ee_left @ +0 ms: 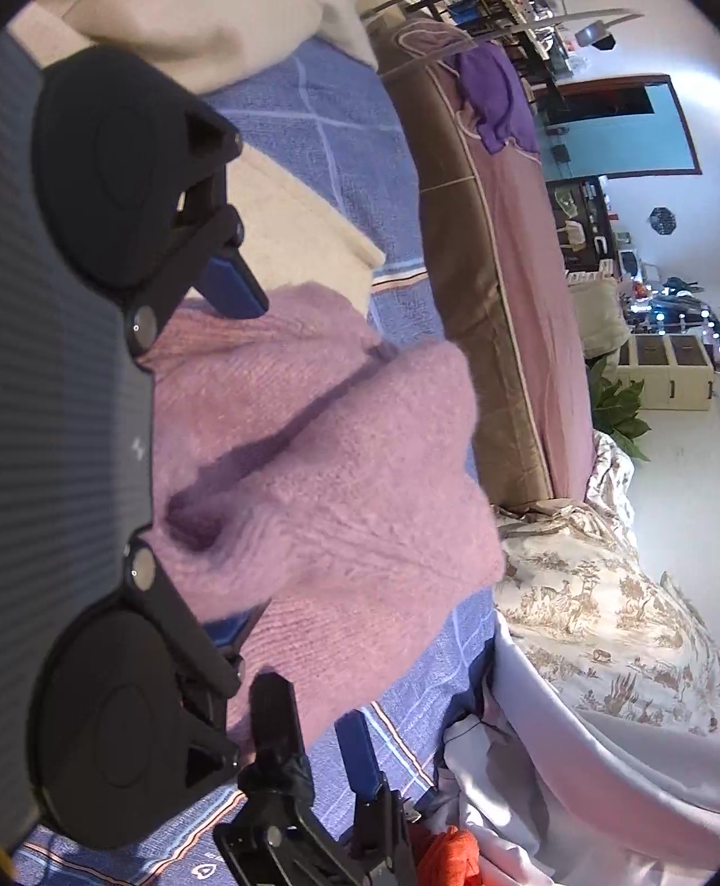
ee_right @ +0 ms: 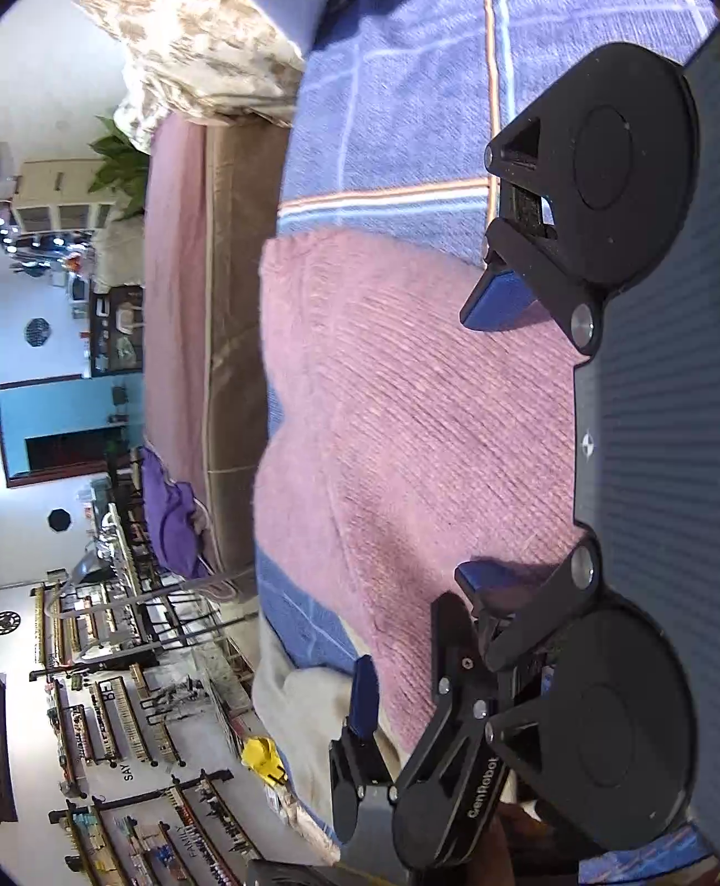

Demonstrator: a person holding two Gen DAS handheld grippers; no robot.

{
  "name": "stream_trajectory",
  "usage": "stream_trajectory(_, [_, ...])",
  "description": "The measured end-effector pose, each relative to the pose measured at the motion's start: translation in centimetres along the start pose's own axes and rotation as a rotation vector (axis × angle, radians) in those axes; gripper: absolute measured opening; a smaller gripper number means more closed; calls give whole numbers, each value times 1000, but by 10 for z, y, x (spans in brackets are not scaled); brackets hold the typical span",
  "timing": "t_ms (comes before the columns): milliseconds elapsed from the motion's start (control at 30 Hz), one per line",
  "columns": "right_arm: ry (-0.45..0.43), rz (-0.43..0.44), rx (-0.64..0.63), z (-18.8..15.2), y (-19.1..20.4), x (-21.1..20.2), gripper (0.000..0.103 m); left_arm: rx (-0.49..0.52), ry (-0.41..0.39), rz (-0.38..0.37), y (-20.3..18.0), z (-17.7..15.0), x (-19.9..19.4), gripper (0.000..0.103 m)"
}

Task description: Fold small clothes

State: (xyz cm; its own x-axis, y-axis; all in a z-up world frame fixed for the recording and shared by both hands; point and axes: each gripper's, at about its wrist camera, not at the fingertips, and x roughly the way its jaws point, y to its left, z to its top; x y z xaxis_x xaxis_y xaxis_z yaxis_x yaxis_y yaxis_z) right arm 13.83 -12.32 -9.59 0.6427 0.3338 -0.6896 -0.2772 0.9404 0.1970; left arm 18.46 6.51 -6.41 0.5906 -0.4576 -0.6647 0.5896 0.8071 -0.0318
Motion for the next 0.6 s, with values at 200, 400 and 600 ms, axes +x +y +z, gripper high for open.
stream_trajectory(200, [110, 4, -40, 0, 15, 27, 103, -36, 2, 32, 2, 9, -28, 98])
stream_trajectory(400, [106, -9, -8, 2, 13, 24, 103, -26, -154, -169, -20, 25, -94, 99])
stream_trajectory(600, [97, 60, 5, 7, -8, 17, 103, 29, -80, -337, -43, 12, -66, 97])
